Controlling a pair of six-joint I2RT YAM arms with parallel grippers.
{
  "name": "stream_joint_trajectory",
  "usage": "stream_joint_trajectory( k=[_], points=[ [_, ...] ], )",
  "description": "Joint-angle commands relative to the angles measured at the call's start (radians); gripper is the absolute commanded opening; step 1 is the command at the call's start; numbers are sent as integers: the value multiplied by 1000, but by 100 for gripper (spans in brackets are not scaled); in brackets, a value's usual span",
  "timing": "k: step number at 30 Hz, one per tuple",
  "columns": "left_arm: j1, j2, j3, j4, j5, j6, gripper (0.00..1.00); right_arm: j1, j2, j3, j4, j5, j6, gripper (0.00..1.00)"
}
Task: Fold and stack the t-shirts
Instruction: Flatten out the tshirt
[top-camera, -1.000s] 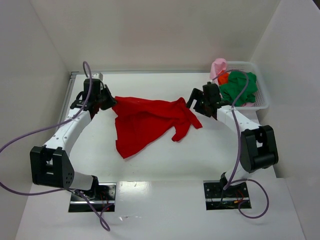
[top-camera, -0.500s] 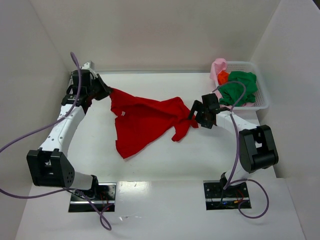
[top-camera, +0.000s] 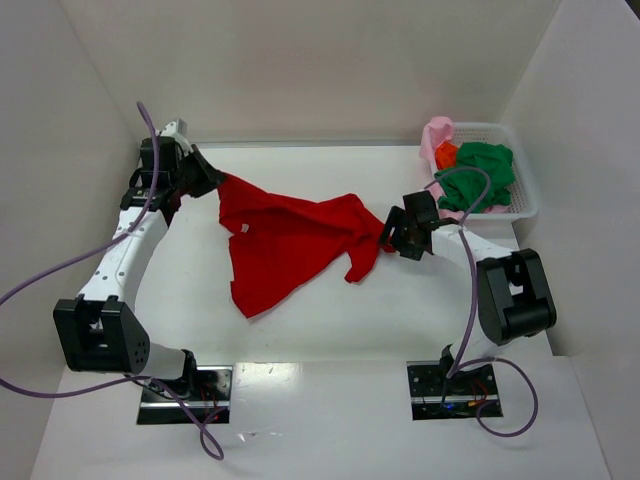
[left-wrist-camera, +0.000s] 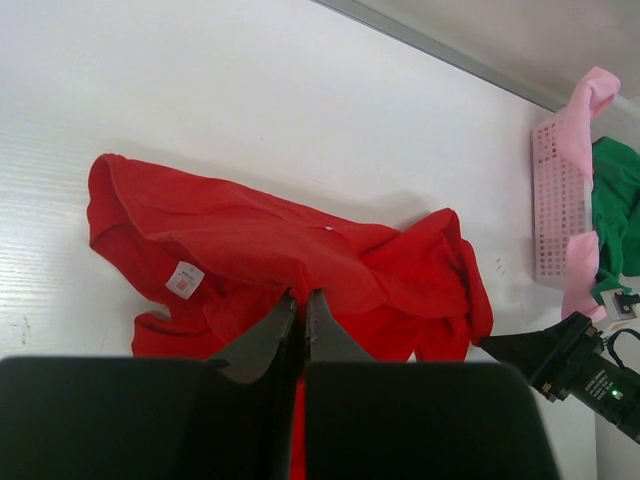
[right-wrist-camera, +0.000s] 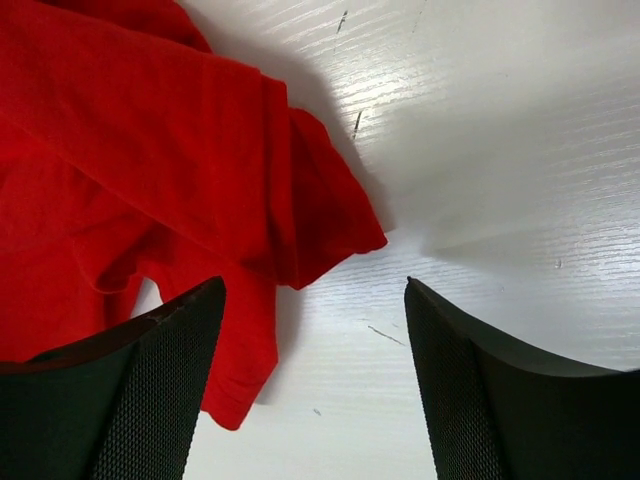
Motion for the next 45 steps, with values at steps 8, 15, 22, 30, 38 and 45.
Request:
stream_joint_trajectory(
  k=[8, 15, 22, 30, 38, 45],
  points=[
    [6, 20, 6, 49, 44, 7, 4, 6, 85, 69, 32, 112, -35, 70],
    [6, 20, 6, 58, 64, 7, 4, 26, 127, 88, 32, 137, -46, 62],
    [6, 29, 6, 58, 64, 7, 4, 26, 165, 118, 50, 155, -46, 37],
    [16, 29, 6, 58, 73, 17, 5, 26, 124, 183, 41, 95, -12, 9],
    [25, 20, -3, 58, 73, 17, 3, -9, -83, 226, 90, -81, 98, 8],
    [45, 2, 82, 29, 53, 58, 0, -78, -169, 351, 70, -99, 78, 1]
  ],
)
